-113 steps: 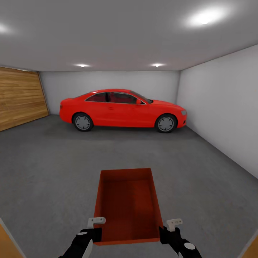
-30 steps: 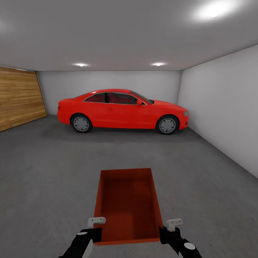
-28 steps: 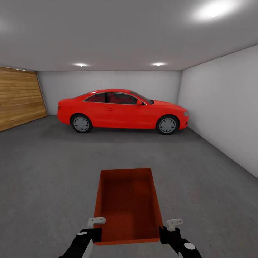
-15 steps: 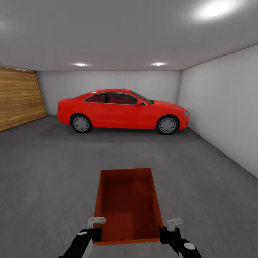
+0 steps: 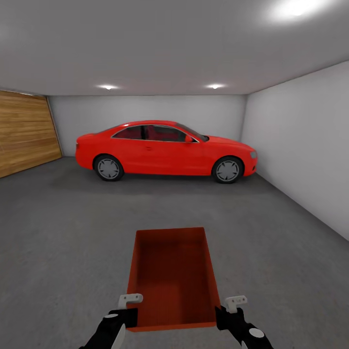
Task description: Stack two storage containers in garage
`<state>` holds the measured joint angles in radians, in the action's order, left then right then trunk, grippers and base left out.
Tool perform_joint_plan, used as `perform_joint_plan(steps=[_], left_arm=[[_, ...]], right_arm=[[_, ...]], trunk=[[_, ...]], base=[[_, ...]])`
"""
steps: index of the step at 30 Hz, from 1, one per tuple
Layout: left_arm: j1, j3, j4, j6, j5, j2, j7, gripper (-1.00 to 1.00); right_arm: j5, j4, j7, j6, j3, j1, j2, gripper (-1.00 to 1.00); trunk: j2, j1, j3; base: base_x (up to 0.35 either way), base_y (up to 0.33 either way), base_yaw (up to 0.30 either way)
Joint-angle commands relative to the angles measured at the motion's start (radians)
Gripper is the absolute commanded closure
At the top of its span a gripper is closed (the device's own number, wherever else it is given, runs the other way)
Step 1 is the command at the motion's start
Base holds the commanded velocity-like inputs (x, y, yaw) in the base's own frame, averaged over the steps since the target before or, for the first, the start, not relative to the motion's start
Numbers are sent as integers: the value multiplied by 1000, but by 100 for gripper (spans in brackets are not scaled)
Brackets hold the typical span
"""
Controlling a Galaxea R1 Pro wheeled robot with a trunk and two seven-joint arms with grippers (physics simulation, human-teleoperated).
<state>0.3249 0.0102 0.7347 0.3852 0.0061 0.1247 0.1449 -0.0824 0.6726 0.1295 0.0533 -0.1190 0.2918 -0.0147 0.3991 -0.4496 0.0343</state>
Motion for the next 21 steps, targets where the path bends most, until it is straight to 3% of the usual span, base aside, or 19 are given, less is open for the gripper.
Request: perform_joint_plan(steps=[1, 21], left_arm=[[0, 13, 0, 9, -20, -50, 21, 100], [0, 13, 0, 9, -20, -50, 21, 100]], right_arm=[[4, 4, 18, -12, -15, 0, -2, 100], [4, 4, 18, -12, -15, 0, -2, 100]], trunk=[[1, 0, 0], [1, 0, 0]], base=[[19, 0, 0], [2, 0, 0]])
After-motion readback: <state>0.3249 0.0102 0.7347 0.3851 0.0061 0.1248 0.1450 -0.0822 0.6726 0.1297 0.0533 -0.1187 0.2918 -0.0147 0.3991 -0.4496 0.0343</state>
